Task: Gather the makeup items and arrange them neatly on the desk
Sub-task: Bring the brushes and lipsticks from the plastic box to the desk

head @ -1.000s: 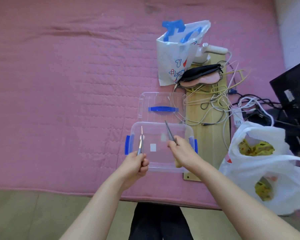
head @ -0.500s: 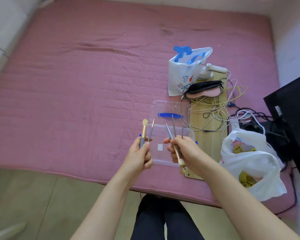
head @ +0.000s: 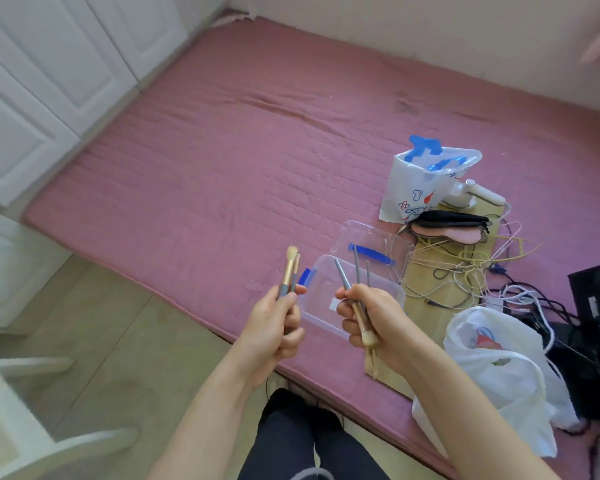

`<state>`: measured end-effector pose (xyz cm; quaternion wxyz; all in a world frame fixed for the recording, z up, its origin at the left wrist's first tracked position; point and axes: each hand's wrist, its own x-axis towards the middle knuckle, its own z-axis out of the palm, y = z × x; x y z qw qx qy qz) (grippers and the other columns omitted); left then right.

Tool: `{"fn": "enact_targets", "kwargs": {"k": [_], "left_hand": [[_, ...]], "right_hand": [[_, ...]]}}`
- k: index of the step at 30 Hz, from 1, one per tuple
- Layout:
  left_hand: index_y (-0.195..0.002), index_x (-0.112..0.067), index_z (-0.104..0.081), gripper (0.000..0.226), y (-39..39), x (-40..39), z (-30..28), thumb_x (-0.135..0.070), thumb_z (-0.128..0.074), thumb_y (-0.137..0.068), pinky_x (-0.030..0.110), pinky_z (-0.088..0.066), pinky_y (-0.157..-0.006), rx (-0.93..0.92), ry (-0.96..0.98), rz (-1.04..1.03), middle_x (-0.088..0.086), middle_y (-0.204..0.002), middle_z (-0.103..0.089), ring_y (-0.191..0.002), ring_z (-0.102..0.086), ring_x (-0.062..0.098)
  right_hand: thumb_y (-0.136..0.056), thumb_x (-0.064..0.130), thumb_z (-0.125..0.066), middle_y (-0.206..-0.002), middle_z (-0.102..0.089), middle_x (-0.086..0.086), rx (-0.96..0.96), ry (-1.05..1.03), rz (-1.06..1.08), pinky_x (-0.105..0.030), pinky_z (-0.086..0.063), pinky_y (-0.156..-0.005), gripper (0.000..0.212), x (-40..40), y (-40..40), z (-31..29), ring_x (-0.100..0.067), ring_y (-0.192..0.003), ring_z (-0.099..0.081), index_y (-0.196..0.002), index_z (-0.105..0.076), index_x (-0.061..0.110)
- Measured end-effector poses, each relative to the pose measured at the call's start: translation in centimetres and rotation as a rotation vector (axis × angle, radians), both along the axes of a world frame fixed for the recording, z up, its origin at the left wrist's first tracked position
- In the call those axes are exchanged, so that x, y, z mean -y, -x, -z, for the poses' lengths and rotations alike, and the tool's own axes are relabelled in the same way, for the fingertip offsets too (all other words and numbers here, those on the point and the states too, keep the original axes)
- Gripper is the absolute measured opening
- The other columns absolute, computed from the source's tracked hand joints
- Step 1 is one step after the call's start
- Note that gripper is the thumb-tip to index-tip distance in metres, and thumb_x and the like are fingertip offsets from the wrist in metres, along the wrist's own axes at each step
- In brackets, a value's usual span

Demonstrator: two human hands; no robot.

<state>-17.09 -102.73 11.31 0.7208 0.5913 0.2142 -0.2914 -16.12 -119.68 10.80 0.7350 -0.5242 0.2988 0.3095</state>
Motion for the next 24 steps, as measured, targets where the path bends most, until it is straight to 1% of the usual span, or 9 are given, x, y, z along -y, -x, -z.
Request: {"fn": "enact_targets", "kwargs": {"k": [2,3,5,7,10,15,17,20,24], "left_hand": [[-0.113,-0.013,-0.053,0.030,1.5,-0.7,-0.7,-0.030,-0.031,-0.105,0.021,-0.010,-0.045,0.027,0.027,-0.077,-0.002,-0.063,-0.019,-0.048,-0.010,0.010],[-0.115,-0.013,-0.053,0.032,2.1,-1.2,-0.9,-0.032,-0.030,-0.105,0.021,-0.010,-0.045,0.037,0.035,-0.122,-0.002,-0.063,-0.019,-0.047,-0.010,0.010],[-0.119,-0.010,-0.051,0.029,3.2,-2.5,-1.1,-0.027,-0.031,-0.105,0.023,-0.010,-0.045,0.044,0.029,-0.196,-0.002,-0.063,-0.022,-0.046,-0.012,0.010],[-0.119,-0.008,-0.049,0.024,4.2,-4.0,-1.2,-0.016,-0.033,-0.103,0.022,-0.011,-0.044,0.031,-0.004,-0.261,-0.003,-0.062,-0.026,-0.044,-0.016,0.009],[-0.118,-0.005,-0.046,0.024,5.6,-6.9,-1.6,-0.003,-0.033,-0.099,0.020,-0.015,-0.041,0.025,-0.003,-0.390,-0.002,-0.060,-0.032,-0.042,-0.020,0.009],[-0.109,-0.006,-0.046,0.018,8.1,-13.0,-2.7,0.002,-0.036,-0.097,0.022,-0.025,-0.043,0.061,0.057,-0.595,0.003,-0.067,-0.043,-0.048,-0.032,0.011],[-0.110,-0.003,-0.047,0.018,9.3,-15.8,-2.8,0.002,-0.037,-0.096,0.024,-0.025,-0.044,0.080,0.000,-0.645,0.003,-0.067,-0.044,-0.048,-0.034,0.012],[-0.112,0.001,-0.046,0.020,11.1,-20.6,-2.8,-0.001,-0.039,-0.093,0.024,-0.020,-0.044,0.088,-0.162,-0.649,0.005,-0.067,-0.042,-0.044,-0.029,0.013],[-0.108,-0.012,-0.054,0.019,13.8,-27.9,-3.4,-0.006,-0.040,-0.096,0.020,-0.019,-0.040,0.093,-0.260,-0.695,0.000,-0.063,-0.045,-0.042,-0.027,0.010]], "right_hand": [[-0.090,0.011,-0.044,-0.055,-0.042,0.001,0.023,0.002,-0.059,-0.016,-0.018,-0.037,0.007,-1.0,0.0,-1.0,-0.009,-0.040,-0.025,-0.090,-0.051,0.011],[-0.090,0.010,-0.044,-0.055,-0.042,0.001,0.040,0.005,-0.095,-0.017,-0.017,-0.037,0.007,-1.7,0.0,-1.4,-0.009,-0.040,-0.025,-0.091,-0.051,0.011],[-0.091,0.011,-0.045,-0.057,-0.043,0.000,0.074,0.021,-0.169,-0.018,-0.017,-0.039,0.009,-3.4,0.0,-2.2,-0.010,-0.041,-0.027,-0.093,-0.053,0.010],[-0.092,0.011,-0.045,-0.059,-0.044,-0.001,0.104,0.036,-0.232,-0.019,-0.018,-0.041,0.013,-5.4,0.0,-2.6,-0.010,-0.041,-0.030,-0.096,-0.057,0.009],[-0.093,0.012,-0.046,-0.060,-0.048,-0.001,0.141,0.042,-0.334,-0.019,-0.023,-0.039,0.016,-8.8,0.1,-3.0,-0.011,-0.042,-0.034,-0.097,-0.061,0.008],[-0.094,0.013,-0.045,-0.063,-0.050,-0.002,0.218,0.102,-0.536,-0.021,-0.026,-0.040,0.019,-15.6,0.6,-3.5,-0.013,-0.044,-0.036,-0.100,-0.063,0.008],[-0.094,0.012,-0.044,-0.066,-0.051,-0.005,0.277,0.185,-0.634,-0.023,-0.029,-0.040,0.020,-19.1,1.2,-3.8,-0.015,-0.046,-0.036,-0.101,-0.062,0.007],[-0.094,0.010,-0.044,-0.069,-0.050,-0.009,0.370,0.247,-0.747,-0.026,-0.033,-0.044,0.018,-25.1,2.3,-4.6,-0.017,-0.051,-0.039,-0.099,-0.061,0.006],[-0.092,0.011,-0.048,-0.064,-0.051,0.002,0.494,0.286,-0.872,-0.027,-0.036,-0.056,0.015,-33.4,3.9,-5.2,-0.013,-0.057,-0.043,-0.094,-0.063,0.009]]}}
